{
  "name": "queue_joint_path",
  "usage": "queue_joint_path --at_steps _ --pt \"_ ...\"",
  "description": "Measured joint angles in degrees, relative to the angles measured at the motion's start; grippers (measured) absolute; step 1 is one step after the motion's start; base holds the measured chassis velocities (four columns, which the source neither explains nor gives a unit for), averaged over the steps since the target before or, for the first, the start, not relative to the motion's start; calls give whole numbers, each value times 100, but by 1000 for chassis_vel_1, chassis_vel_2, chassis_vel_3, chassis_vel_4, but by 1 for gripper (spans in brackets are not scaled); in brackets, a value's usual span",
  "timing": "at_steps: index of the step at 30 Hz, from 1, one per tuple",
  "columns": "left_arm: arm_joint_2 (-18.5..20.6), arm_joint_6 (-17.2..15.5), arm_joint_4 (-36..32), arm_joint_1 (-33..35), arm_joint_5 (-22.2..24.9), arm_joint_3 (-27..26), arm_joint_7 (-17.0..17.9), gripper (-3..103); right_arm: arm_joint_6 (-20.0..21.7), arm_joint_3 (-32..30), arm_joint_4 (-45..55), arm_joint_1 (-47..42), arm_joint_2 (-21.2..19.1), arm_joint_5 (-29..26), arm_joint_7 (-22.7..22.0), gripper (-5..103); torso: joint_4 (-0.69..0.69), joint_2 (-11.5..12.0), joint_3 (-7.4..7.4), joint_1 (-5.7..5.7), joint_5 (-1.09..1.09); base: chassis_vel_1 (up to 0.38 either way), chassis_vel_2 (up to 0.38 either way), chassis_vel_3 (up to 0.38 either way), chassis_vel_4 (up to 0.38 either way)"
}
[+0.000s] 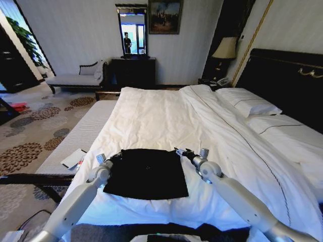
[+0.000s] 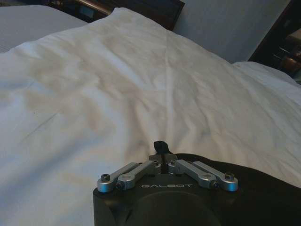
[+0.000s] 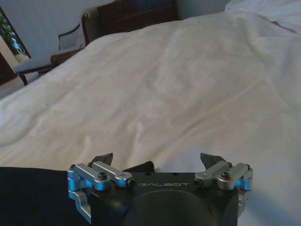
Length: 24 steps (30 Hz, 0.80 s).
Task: Fold the clothes on the bed.
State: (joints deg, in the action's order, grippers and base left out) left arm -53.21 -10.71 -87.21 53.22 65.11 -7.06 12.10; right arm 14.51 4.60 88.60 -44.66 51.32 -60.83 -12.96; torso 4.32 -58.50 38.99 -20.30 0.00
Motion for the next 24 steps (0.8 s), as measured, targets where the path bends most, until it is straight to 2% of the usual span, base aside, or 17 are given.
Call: queue_joint_path --at_steps 11,14,17,20,22,24 --pt "44 0 -26 32 14 -17 -5 1 -28 174 -309 42 97 188 29 98 1 0 -1 0 0 0 0 0 0" --pt "42 0 -5 24 10 -17 -18 1 -40 176 -235 -48 76 198 33 83 1 0 -1 0 0 0 0 0 0" --pt "41 0 10 9 6 -13 -21 1 -52 186 -225 -51 69 198 36 78 0 0 -1 0 0 0 0 0 0" --pt "39 -1 34 -40 1 -18 -29 1 -102 214 -225 -46 62 217 52 61 0 0 -1 0 0 0 0 0 0" --pt "39 0 37 -45 1 -23 -30 1 -110 217 -225 -46 61 228 57 61 0 0 -1 0 0 0 0 0 0" --pt "72 0 43 -72 5 -41 -38 1 -144 234 -201 -46 54 263 73 50 1 0 -1 0 0 0 0 0 0"
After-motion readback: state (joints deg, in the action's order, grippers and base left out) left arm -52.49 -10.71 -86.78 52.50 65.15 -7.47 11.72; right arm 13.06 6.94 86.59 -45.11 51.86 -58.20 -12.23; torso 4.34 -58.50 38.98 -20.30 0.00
